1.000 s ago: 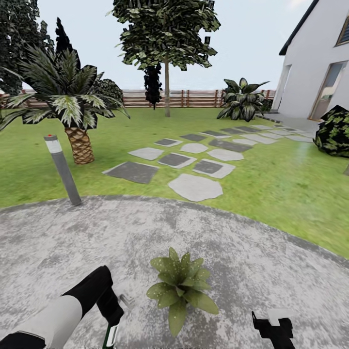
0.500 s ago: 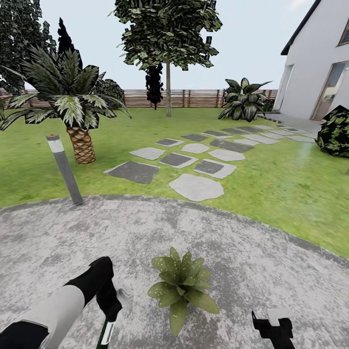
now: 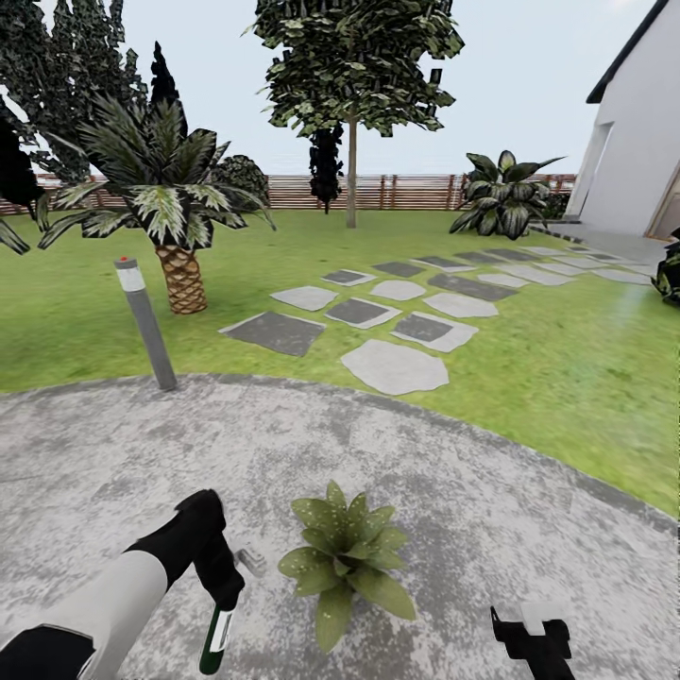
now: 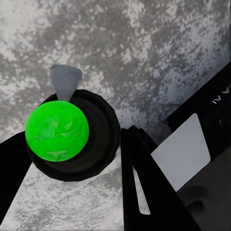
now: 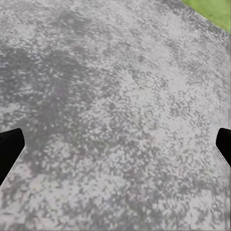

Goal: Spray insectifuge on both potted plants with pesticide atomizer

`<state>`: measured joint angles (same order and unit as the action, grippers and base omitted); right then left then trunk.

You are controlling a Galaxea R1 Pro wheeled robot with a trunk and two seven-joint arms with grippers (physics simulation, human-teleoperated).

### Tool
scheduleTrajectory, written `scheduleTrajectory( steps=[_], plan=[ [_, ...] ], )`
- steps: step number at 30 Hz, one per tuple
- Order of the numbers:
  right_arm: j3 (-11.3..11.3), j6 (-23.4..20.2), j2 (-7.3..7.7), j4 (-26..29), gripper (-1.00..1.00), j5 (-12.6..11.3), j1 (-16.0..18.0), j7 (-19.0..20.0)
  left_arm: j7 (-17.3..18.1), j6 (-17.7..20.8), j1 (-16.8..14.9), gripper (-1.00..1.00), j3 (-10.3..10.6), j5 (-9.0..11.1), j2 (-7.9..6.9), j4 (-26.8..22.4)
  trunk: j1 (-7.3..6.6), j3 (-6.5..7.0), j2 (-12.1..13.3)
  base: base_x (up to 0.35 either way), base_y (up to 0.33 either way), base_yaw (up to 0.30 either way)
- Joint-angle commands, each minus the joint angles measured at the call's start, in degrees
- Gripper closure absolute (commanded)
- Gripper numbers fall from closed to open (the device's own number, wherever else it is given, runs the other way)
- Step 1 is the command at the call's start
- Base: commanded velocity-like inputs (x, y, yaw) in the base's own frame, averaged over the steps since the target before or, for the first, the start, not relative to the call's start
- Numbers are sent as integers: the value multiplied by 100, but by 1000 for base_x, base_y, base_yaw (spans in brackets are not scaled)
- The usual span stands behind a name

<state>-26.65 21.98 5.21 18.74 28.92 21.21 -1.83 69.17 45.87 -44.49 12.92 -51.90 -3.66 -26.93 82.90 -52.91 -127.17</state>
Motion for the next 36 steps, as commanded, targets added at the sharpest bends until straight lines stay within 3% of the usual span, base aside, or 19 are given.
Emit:
scheduleTrajectory(
  steps=[1,12,22,36],
  plan=[
    [-33,28,-2,-10,-100,61,6,-19,50,47,-4,100,18,-31,0,-13,-1,-6,-2,0,-273,6],
    [-29,31,-2,-10,-100,59,6,-19,184,57,-5,100,17,-40,-11,-129,-1,-6,-2,-128,-239,145],
    [-32,34,-2,-10,-100,61,6,-19,184,62,-7,100,9,-40,3,-137,-1,-6,-2,-29,-20,21],
    [-28,34,-2,-10,-100,61,6,-19,184,62,-13,100,8,-37,9,-137,-1,-6,-2,96,-133,248]
  ],
)
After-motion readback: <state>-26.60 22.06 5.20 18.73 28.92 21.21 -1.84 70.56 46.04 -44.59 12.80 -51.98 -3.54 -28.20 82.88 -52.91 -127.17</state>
